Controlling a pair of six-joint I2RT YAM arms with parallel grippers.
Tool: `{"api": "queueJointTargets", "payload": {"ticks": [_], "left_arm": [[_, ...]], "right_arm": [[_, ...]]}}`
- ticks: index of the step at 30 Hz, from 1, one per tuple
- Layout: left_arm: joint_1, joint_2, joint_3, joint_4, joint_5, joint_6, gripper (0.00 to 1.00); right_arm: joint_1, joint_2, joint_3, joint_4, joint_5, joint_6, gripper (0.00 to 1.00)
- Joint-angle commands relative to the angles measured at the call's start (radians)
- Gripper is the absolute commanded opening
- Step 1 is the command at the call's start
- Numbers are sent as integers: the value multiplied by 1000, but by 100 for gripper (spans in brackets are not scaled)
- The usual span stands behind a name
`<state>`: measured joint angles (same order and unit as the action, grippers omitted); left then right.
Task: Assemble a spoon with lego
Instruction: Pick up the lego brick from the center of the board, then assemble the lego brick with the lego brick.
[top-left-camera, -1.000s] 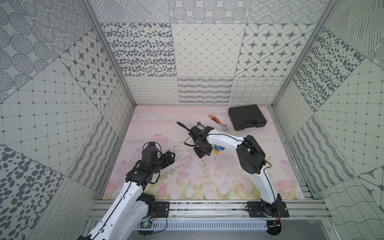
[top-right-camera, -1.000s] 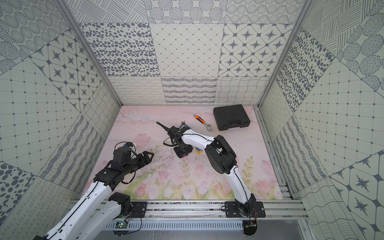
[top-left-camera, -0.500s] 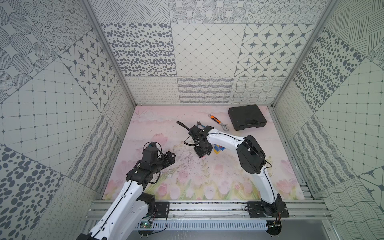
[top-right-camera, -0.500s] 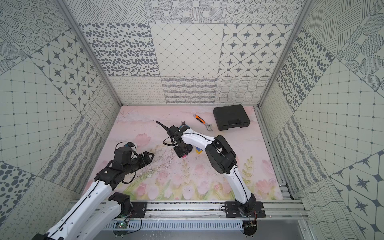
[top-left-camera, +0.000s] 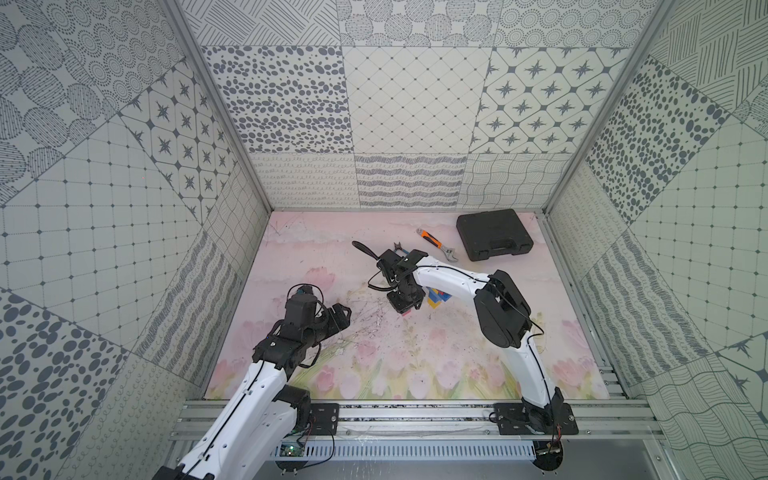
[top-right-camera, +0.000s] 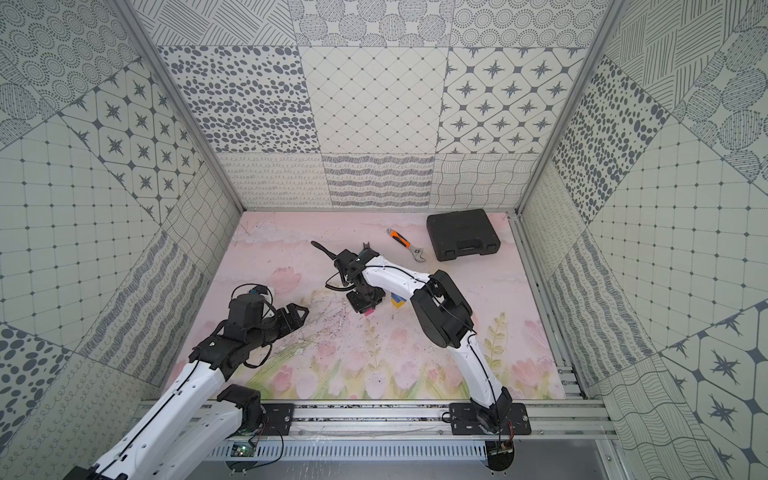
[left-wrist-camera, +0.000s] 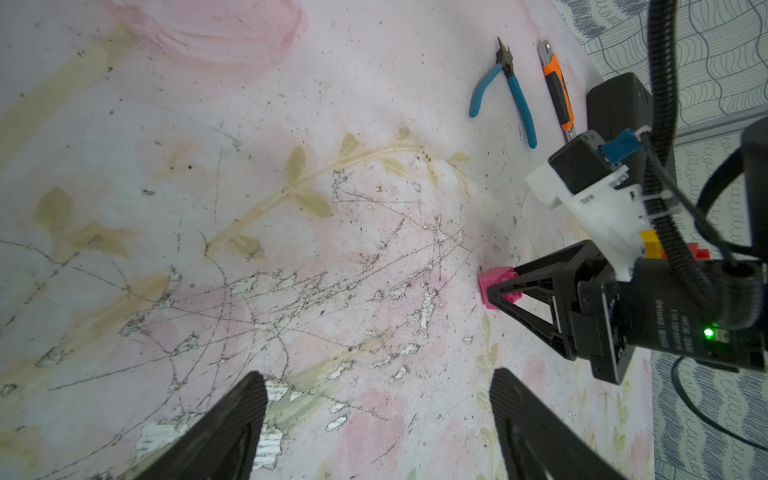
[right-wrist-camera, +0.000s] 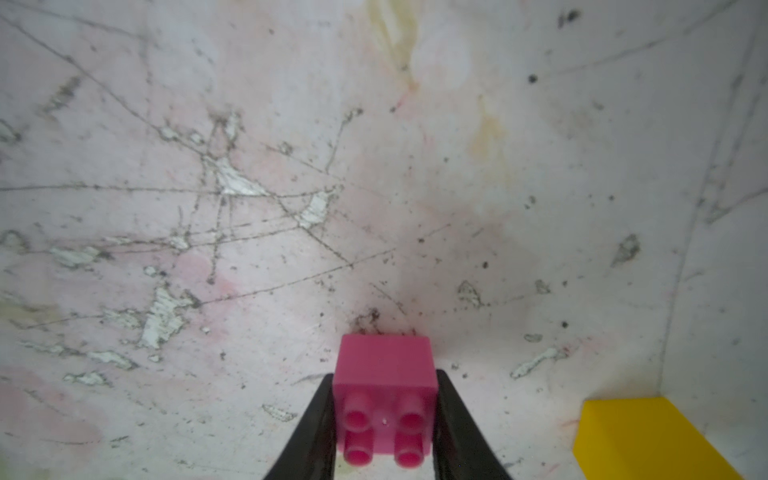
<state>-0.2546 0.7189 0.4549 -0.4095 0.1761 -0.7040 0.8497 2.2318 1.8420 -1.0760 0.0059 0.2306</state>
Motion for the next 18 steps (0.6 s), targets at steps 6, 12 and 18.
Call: {"api": "queueJointTargets", "payload": {"ticks": [6, 12, 18], "left_arm": [[-1, -38, -20, 103, 131, 53, 87], [-109, 18, 21, 140, 71, 96, 87], [-220, 164, 66, 204, 22, 85, 86]], "right_arm": [[36, -84, 157, -83, -114, -39, 27], [36, -163, 299, -183, -169, -68, 27], [18, -181, 512, -380, -125, -117, 27]]}}
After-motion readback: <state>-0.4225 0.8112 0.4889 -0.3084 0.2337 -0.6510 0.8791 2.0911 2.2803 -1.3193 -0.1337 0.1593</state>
